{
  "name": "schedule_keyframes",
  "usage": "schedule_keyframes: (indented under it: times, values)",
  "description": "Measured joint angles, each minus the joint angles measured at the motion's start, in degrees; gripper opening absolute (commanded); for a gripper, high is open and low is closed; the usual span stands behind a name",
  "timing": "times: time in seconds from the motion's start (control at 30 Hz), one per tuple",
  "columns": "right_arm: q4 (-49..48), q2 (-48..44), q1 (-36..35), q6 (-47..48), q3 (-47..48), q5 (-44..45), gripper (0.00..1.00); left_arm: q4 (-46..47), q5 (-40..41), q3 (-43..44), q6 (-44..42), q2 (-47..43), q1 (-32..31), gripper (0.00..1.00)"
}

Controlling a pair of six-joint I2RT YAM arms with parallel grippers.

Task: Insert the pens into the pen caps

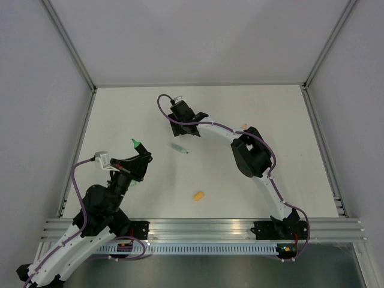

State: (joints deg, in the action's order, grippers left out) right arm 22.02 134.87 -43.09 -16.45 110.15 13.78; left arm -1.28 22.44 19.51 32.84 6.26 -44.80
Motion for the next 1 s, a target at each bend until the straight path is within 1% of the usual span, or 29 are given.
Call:
schedule_keyframes:
  times: [0.2, 0.47, 0.57, 0.6, 0.67, 0.7, 0.77, 0.8, 0.83, 0.9, 1.0]
  values:
    - [0.8, 2.5, 0.0, 0.9, 3.0, 0.7, 0.65, -0.2, 0.0, 0.0, 0.3, -0.4, 0.0, 0.02]
    - [2.1, 5.9, 0.1, 2.4, 6.3, 1.8, 0.57, -0.4, 0.2, -0.1, 0.4, -1.0, 0.0, 0.02]
    - [2.3, 6.3, 0.2, 3.1, 6.7, 1.9, 0.47, -0.4, 0.2, -0.1, 0.4, -1.0, 0.0, 0.02]
    - [2.3, 6.3, 0.2, 3.5, 6.8, 1.9, 0.41, -0.4, 0.3, -0.1, 0.4, -1.0, 0.0, 0.02]
    - [2.4, 6.3, 0.2, 4.7, 6.8, 2.0, 0.34, -0.4, 0.4, -0.1, 0.4, -1.0, 0.0, 0.02]
    - [2.2, 6.3, 0.2, 5.9, 6.6, 2.2, 0.29, -0.4, 0.6, -0.1, 0.4, -1.0, 0.0, 0.02]
    - [0.4, 5.6, 0.2, 9.3, 4.8, 2.1, 0.24, -0.4, 1.0, -0.1, 0.4, -1.1, 0.0, 0.02]
    - [-1.2, 4.2, 0.3, 11.3, 2.4, 1.9, 0.20, -0.4, 1.1, -0.1, 0.4, -1.1, 0.0, 0.02]
    - [-2.0, 2.6, 0.4, 13.7, -0.4, 1.3, 0.19, -0.4, 1.1, -0.1, 0.4, -1.1, 0.0, 0.02]
    - [-2.3, -1.5, 0.8, 18.7, -6.5, -0.2, 0.20, -0.4, 1.2, -0.1, 0.4, -1.1, 0.0, 0.02]
    - [0.2, -7.6, 2.2, 26.9, -14.6, -4.7, 0.23, -0.5, 1.3, -0.1, 0.5, -1.1, 0.0, 0.02]
